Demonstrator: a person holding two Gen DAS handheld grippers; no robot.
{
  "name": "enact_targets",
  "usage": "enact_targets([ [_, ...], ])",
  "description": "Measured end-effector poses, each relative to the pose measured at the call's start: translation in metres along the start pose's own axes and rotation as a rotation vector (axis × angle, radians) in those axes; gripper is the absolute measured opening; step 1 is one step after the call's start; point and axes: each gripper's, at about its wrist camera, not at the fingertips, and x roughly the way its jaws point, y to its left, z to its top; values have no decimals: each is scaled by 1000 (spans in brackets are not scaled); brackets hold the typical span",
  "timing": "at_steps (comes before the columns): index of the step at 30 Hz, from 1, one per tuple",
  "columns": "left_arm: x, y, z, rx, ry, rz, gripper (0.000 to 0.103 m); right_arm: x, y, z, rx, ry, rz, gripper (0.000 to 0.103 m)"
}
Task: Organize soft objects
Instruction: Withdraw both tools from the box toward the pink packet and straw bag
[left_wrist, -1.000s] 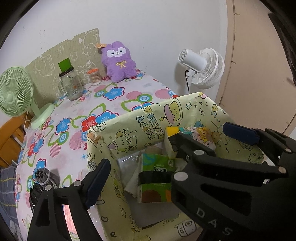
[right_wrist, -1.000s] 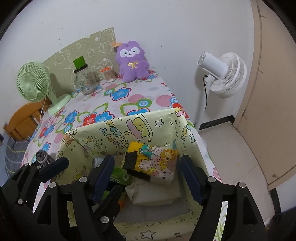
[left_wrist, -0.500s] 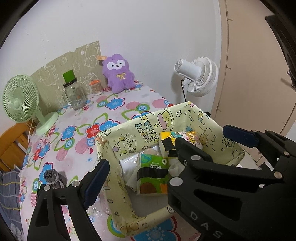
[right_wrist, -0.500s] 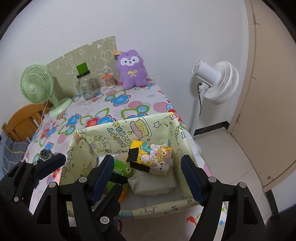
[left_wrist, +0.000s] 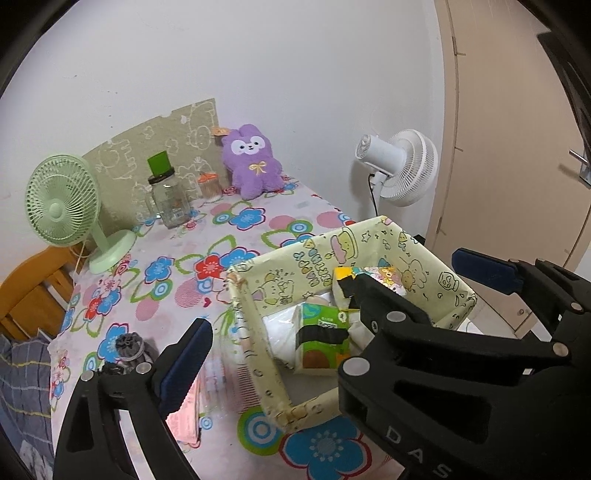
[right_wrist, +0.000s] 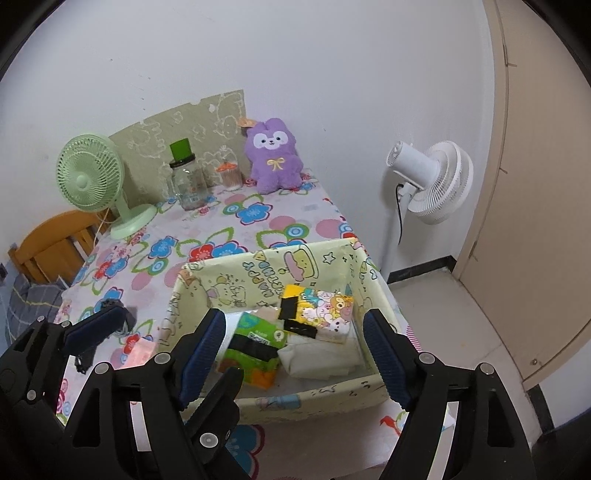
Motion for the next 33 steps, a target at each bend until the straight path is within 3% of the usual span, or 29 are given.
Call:
enact_targets([
  [33,-43,91,-25,-109,-67,53,103,-35,99,0,-107,-102,60,89],
])
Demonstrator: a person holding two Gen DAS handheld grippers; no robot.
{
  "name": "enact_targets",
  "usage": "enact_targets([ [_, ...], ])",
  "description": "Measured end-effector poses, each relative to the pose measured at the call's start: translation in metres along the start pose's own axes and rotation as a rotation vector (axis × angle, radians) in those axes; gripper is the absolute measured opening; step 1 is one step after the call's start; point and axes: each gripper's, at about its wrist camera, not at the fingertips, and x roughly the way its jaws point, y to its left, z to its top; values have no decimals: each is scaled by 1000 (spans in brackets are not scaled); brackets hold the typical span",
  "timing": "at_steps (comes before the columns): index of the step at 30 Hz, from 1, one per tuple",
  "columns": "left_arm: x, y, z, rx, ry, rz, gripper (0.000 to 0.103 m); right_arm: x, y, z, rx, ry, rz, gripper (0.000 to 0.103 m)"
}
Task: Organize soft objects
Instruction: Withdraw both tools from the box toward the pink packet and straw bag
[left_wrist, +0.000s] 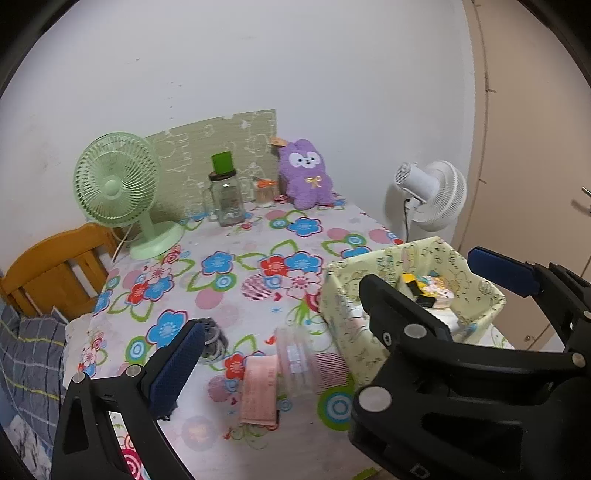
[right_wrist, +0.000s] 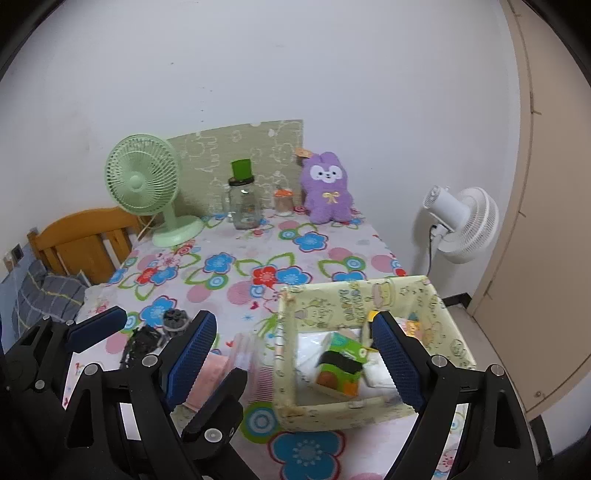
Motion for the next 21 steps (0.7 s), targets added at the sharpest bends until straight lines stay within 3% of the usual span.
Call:
enact_targets([
  [16,12,42,-26,-61,-7,98,103,23,38,-18,-64,-13,80,89],
  [21,22,56,-41,-86,28,116,103,39,50,-30,-50,34,125,89],
])
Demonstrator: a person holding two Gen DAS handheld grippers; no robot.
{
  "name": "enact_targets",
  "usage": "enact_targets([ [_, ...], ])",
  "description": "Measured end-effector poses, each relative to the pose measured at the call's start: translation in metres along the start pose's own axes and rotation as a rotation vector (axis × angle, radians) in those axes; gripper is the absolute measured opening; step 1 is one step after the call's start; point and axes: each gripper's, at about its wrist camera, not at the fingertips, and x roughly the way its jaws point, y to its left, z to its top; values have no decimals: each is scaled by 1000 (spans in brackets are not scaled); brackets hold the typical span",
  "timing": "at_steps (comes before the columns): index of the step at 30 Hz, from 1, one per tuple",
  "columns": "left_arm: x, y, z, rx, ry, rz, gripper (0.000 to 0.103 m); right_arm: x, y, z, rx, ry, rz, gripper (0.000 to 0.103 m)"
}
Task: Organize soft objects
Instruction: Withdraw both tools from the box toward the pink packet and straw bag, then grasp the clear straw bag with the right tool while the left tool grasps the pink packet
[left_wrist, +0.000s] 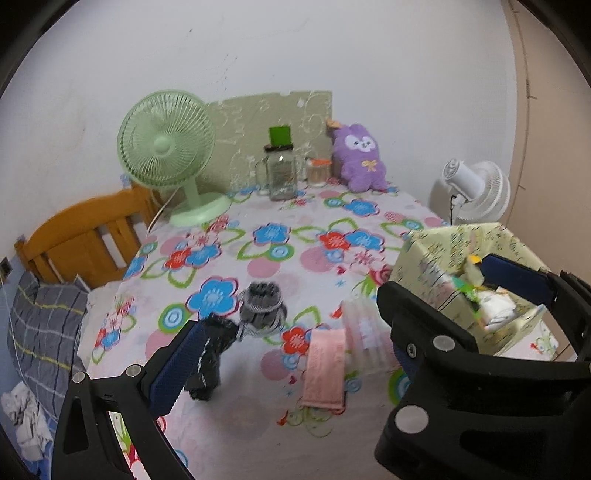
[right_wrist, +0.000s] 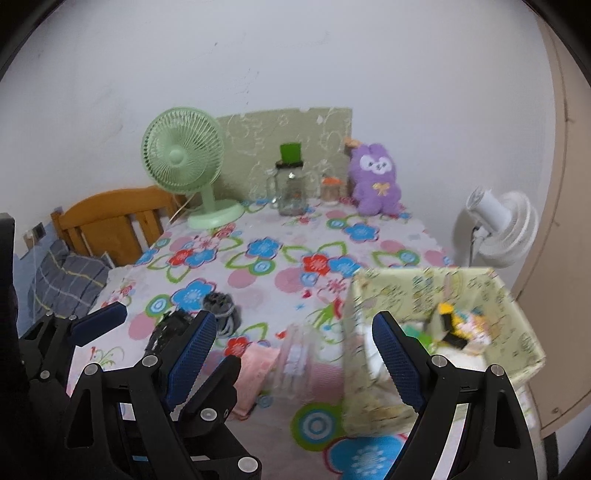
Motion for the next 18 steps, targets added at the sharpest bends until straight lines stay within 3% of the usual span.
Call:
enact_targets([
  [10,26,21,-21,-58,68,18,103,32,16,-15,-26,69,43,88],
  [15,39,20,-30,-51,98,7,102,52,15,-20,-12,114,28,75],
  [18,48,18,-34,-58,117,-8,102,56,14,-20,-23,96,-16,70],
])
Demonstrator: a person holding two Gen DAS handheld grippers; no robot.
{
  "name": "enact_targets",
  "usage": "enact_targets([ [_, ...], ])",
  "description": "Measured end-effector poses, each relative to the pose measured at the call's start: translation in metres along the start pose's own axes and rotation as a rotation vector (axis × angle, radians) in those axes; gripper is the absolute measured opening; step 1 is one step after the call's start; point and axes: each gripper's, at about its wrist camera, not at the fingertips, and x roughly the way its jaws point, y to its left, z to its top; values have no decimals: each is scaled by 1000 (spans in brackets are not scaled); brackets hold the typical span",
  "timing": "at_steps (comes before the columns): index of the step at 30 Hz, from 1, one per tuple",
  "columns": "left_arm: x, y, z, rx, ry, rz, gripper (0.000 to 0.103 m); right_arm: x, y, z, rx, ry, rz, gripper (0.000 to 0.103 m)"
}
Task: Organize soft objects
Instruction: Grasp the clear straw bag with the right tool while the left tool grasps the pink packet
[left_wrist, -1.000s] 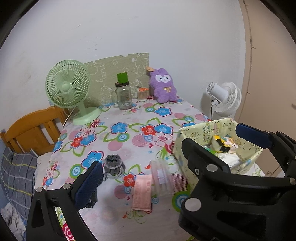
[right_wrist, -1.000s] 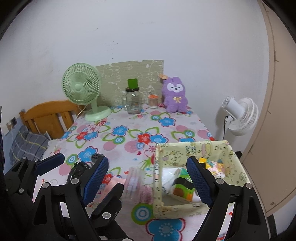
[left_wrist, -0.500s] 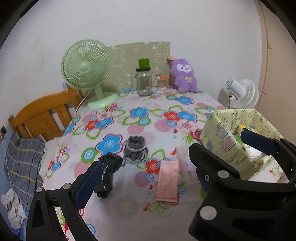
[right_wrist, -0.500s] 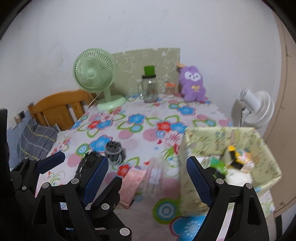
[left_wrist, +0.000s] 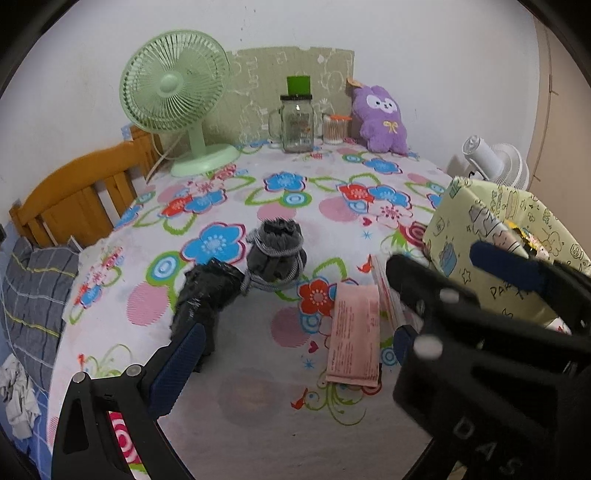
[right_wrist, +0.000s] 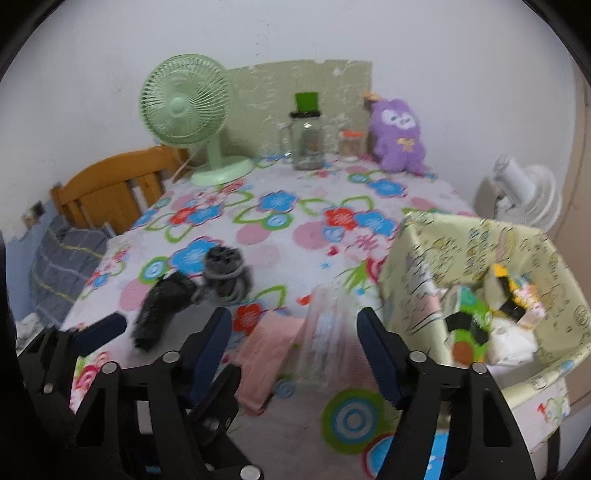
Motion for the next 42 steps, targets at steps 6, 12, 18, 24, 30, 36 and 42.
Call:
enact_targets([
  [6,9,4,-2,-21,20,-18,102,2,1,3,-3,-7,-19,59],
  [12,12,8,-1,-15,12,-20,102,18,7,1,-19,45,1,56],
  [18,21,4,-6,5,32,-43,102,36,3,-7,1,94,-29,54],
  [24,35,-3,-8,25,61,-49,101,55,-3,-15,21,158,-58,43],
  [30,44,-6,-9,36,87,-43,101,66,-8,-20,39,194,-66,43],
  [36,50,-11,-9,40,99,-36,101,71,-13,-22,48,202,-74,43],
  [42,56,-9,-7,-5,137,-92,91,69,-15,-23,47,199,-84,30],
])
